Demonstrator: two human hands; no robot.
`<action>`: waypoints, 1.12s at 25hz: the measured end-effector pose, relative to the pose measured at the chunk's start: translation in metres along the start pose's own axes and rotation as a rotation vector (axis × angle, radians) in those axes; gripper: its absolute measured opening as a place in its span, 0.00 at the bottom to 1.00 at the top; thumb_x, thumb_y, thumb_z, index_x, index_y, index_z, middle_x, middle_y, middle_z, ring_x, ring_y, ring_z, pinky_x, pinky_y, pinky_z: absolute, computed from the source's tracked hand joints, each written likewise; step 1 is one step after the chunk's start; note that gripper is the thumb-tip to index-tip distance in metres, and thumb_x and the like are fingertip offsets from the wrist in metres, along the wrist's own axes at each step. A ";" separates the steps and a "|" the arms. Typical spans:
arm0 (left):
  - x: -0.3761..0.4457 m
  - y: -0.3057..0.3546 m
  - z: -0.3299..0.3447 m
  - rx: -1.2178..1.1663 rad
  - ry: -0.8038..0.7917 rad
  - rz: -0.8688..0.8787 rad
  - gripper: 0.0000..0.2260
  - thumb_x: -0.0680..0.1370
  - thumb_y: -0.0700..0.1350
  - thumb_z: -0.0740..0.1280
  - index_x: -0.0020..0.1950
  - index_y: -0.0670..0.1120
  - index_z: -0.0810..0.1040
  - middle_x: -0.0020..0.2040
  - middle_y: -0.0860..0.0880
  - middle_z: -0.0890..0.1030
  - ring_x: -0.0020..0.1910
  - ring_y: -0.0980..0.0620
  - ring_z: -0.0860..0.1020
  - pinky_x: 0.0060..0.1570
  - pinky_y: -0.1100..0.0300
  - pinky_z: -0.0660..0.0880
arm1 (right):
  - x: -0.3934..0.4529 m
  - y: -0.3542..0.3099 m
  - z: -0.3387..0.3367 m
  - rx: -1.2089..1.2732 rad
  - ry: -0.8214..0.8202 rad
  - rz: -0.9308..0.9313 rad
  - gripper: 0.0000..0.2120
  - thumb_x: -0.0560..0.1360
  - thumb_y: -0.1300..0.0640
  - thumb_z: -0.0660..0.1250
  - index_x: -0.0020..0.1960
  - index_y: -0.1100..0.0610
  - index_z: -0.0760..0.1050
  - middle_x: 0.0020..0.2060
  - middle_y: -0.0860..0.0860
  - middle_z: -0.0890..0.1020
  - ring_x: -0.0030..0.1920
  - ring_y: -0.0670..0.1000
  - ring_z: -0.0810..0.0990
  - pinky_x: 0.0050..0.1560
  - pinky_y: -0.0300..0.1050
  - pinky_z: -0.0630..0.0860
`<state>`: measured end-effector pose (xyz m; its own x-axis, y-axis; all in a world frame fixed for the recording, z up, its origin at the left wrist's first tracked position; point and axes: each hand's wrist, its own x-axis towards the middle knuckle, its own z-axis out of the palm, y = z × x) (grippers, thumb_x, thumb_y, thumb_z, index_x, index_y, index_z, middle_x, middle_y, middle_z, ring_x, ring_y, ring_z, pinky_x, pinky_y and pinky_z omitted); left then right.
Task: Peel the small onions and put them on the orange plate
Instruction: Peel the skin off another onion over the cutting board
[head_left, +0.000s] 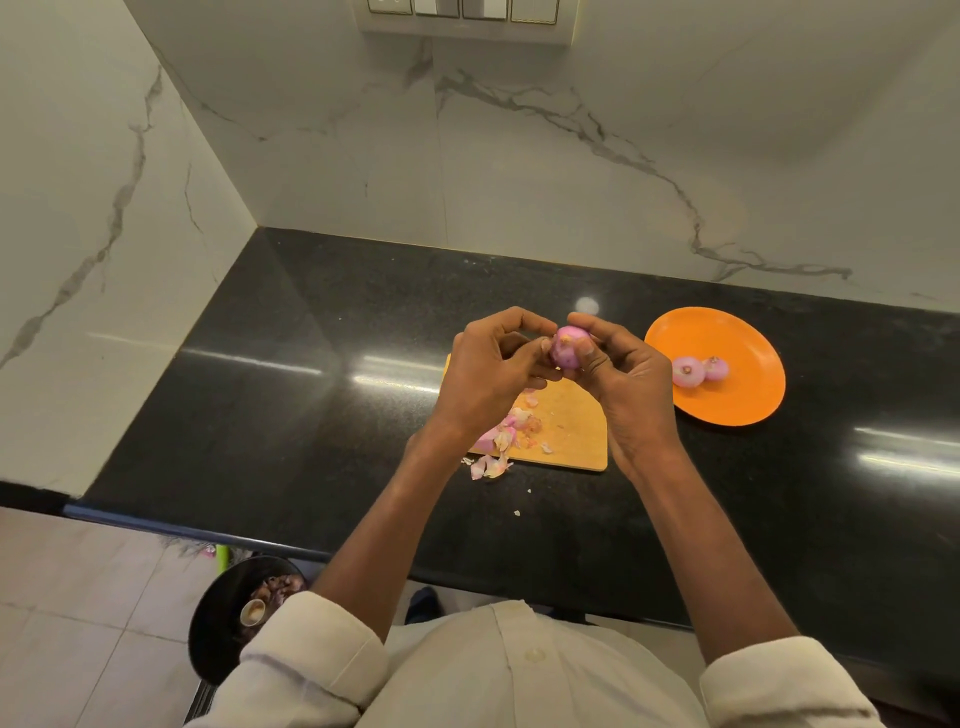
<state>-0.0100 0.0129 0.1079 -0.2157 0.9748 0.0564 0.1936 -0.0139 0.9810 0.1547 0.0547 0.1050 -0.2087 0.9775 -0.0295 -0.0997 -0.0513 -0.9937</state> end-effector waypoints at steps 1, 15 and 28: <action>0.000 0.000 -0.001 -0.015 -0.014 0.012 0.09 0.84 0.39 0.71 0.63 0.39 0.82 0.47 0.41 0.89 0.45 0.46 0.90 0.48 0.43 0.87 | 0.001 -0.002 -0.001 -0.011 -0.007 -0.012 0.11 0.81 0.61 0.71 0.62 0.53 0.84 0.57 0.51 0.87 0.60 0.53 0.86 0.57 0.52 0.85; -0.005 -0.005 0.001 -0.026 0.057 0.063 0.08 0.84 0.42 0.71 0.58 0.38 0.81 0.48 0.42 0.87 0.44 0.47 0.89 0.47 0.46 0.87 | -0.003 -0.005 0.004 0.031 -0.035 -0.002 0.12 0.80 0.63 0.72 0.63 0.55 0.83 0.59 0.50 0.87 0.62 0.50 0.85 0.58 0.49 0.85; -0.008 -0.006 0.012 -0.090 0.155 0.052 0.10 0.80 0.42 0.77 0.58 0.40 0.82 0.50 0.46 0.86 0.48 0.48 0.88 0.50 0.51 0.87 | -0.005 -0.006 0.003 0.224 -0.065 0.054 0.15 0.80 0.68 0.68 0.62 0.54 0.82 0.61 0.53 0.86 0.64 0.55 0.84 0.59 0.47 0.84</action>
<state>0.0019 0.0077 0.0997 -0.3537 0.9265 0.1286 0.1236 -0.0900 0.9882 0.1537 0.0498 0.1114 -0.2810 0.9573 -0.0679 -0.2985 -0.1544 -0.9418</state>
